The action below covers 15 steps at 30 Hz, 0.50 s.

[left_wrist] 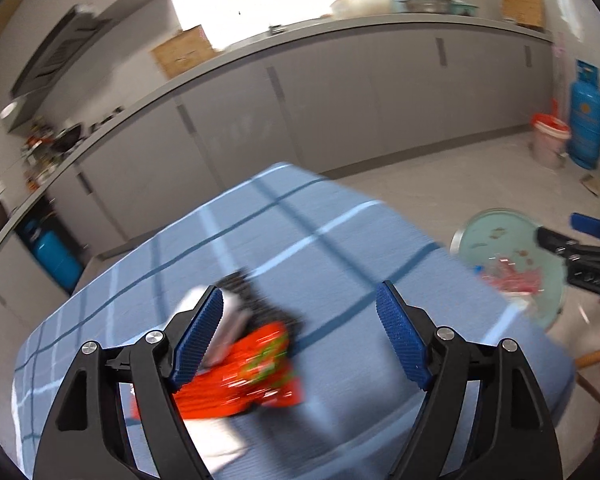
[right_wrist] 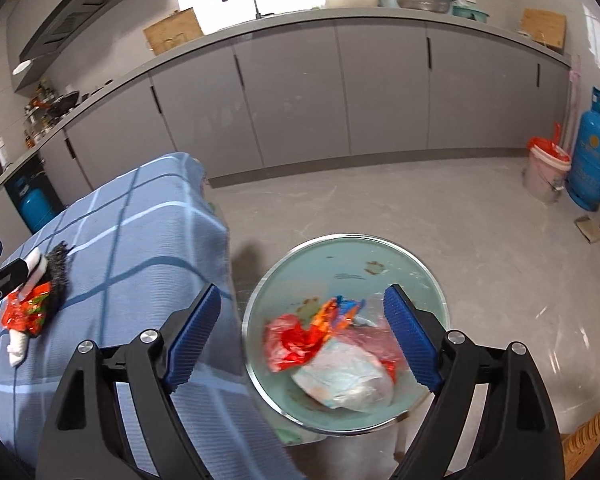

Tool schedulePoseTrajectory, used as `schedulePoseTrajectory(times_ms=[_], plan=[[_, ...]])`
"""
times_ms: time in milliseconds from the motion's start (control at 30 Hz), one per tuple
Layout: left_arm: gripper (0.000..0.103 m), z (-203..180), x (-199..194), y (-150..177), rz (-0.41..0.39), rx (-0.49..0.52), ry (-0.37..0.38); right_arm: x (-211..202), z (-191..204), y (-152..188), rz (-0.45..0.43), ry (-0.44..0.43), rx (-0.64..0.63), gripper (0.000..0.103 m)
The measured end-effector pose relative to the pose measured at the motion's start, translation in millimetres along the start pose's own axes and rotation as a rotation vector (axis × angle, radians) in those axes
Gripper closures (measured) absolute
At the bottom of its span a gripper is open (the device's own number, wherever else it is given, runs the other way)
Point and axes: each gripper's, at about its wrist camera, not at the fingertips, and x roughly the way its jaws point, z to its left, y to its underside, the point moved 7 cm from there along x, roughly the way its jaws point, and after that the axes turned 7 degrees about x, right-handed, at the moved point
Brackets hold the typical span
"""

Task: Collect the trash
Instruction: 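Move both tools back over the orange wrapper and scrubber on the table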

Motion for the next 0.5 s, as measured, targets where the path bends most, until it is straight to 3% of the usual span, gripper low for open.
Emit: schedulePoseTrajectory(times_ms=[300,500], plan=[[0.025,114.6,6.0,81.7,0.147,-0.146,-0.181,-5.2,65.6,9.1,0.012,-0.078,-0.079,0.018],[0.025,149.3,9.5,127.6,0.23,-0.223,-0.227,-6.0,122.3,22.0,0.036,-0.148,-0.154,0.018]])
